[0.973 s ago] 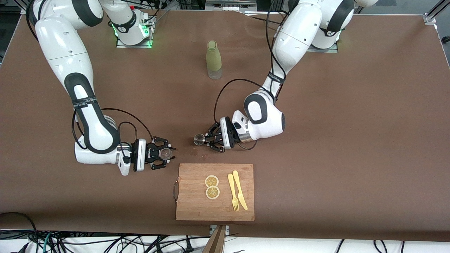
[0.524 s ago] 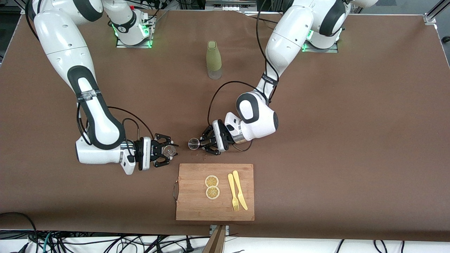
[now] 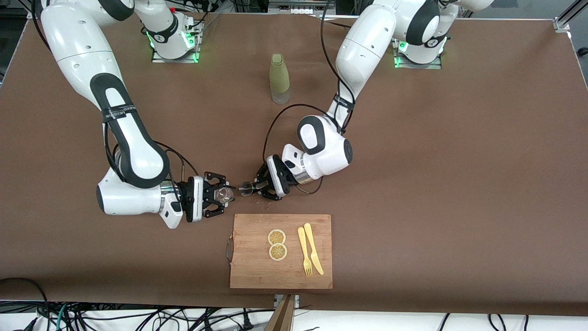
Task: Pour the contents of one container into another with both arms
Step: 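Tilt the glass over the jigger rim with the right gripper, then hold the glass tilted, pouring liquid into the jigger held by the left gripper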
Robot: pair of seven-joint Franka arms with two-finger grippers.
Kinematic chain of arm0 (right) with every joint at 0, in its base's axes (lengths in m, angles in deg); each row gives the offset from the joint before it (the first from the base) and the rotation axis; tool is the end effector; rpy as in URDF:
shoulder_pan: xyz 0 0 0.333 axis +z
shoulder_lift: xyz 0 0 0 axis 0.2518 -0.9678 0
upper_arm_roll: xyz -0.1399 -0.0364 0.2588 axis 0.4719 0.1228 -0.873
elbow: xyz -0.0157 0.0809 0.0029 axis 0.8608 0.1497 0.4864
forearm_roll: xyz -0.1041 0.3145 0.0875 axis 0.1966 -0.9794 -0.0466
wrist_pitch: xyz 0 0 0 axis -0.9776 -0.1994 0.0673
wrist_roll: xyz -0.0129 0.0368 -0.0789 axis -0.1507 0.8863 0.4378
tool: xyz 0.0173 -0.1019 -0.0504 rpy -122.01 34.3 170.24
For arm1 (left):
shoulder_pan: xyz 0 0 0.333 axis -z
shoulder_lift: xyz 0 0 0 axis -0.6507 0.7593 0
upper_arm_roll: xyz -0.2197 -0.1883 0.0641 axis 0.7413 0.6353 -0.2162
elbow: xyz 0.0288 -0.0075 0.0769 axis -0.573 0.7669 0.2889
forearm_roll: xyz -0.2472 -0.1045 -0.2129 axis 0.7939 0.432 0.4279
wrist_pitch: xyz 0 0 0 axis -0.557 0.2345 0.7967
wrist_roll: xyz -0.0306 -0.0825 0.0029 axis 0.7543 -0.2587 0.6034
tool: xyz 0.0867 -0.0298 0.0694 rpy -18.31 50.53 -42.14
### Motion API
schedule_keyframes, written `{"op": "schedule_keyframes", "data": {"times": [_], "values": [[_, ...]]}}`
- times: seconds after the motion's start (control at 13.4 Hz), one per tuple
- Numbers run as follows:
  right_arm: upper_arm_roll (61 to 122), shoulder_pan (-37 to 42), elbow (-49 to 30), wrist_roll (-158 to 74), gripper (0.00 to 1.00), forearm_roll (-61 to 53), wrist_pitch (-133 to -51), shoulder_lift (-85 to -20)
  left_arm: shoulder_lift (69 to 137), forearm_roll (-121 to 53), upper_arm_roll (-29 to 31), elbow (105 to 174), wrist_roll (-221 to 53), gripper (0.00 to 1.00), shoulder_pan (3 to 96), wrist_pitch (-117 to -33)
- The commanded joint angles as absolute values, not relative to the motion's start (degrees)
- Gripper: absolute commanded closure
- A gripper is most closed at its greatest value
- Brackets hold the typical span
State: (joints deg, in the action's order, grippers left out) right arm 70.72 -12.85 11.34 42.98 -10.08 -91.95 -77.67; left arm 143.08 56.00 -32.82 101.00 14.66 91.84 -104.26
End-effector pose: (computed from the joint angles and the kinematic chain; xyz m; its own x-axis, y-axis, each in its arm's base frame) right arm 0.6424 0.2009 0.2441 0.2638 0.6757 0.6884 0.9457 -0.0407 -0.3225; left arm 0.5580 -0.4829 0.1760 0.3460 -0.4543 0.8209 -0.9143 -0.3596 0.1863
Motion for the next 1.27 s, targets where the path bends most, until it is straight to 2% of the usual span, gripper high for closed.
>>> {"op": "schedule_keyframes", "data": {"times": [0.0,1.2], "values": [[69.97,-13.18,11.38,39.78,0.62,-6.74,-91.25,-76.82,144.75,57.19,-35.23,98.4,12.24,1.0,93.24,-105.4],[64.96,-13.09,12.52,32.21,0.62,6.53,-91.25,-76.82,145.01,57.19,-35.67,98.4,12.06,1.0,93.86,-108.65]]}}
